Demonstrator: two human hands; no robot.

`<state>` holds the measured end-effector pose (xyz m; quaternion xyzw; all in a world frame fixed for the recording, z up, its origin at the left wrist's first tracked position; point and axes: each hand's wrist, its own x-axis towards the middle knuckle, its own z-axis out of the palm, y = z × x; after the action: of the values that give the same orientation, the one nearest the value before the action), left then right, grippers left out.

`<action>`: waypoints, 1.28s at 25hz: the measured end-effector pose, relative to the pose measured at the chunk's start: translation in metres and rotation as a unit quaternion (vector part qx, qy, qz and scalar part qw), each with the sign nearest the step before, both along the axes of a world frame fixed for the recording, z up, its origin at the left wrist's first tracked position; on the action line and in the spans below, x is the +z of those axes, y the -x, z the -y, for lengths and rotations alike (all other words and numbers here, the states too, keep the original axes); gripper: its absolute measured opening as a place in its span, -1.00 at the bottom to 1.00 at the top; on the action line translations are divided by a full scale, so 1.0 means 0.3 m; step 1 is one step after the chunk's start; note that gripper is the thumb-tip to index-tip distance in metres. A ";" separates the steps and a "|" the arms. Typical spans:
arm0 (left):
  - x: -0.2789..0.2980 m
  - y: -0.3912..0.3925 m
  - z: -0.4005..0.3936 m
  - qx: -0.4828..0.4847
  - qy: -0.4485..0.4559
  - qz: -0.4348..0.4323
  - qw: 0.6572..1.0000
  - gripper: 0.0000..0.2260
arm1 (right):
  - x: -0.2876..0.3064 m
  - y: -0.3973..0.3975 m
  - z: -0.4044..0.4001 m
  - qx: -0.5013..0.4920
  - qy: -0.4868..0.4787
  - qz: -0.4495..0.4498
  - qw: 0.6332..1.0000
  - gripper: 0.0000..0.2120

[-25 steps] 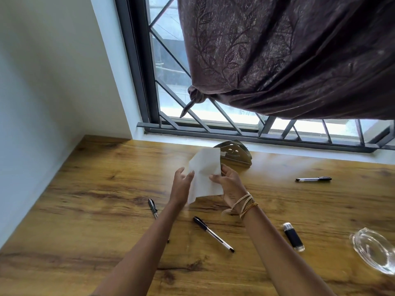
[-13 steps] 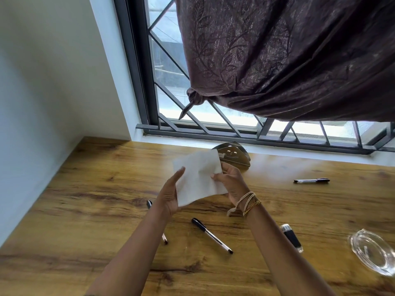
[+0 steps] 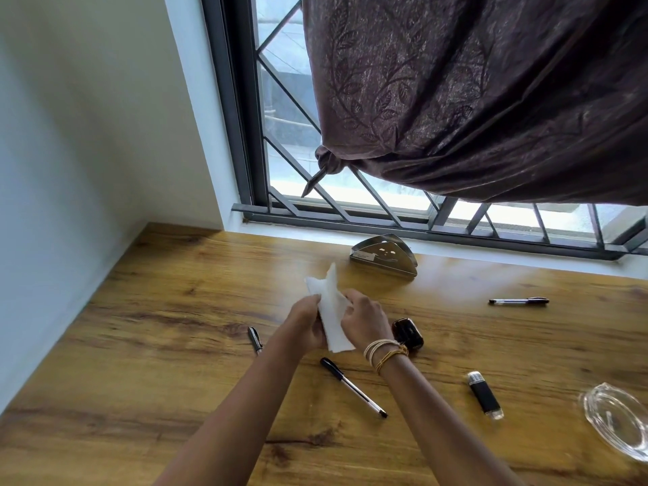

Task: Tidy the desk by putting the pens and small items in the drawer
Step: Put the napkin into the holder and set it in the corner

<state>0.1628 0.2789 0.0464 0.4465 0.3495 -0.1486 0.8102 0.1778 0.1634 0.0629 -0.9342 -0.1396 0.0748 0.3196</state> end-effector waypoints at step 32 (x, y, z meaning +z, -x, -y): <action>-0.121 -0.576 0.029 -0.239 -0.536 0.238 0.774 -0.71 | -0.089 -0.150 0.418 -0.436 -0.288 -0.056 0.851 -0.73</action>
<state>0.3358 0.2702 0.0102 0.8989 0.0510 -0.0150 0.4349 0.2228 0.0380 0.0362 -0.7594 0.2847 -0.0640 0.5814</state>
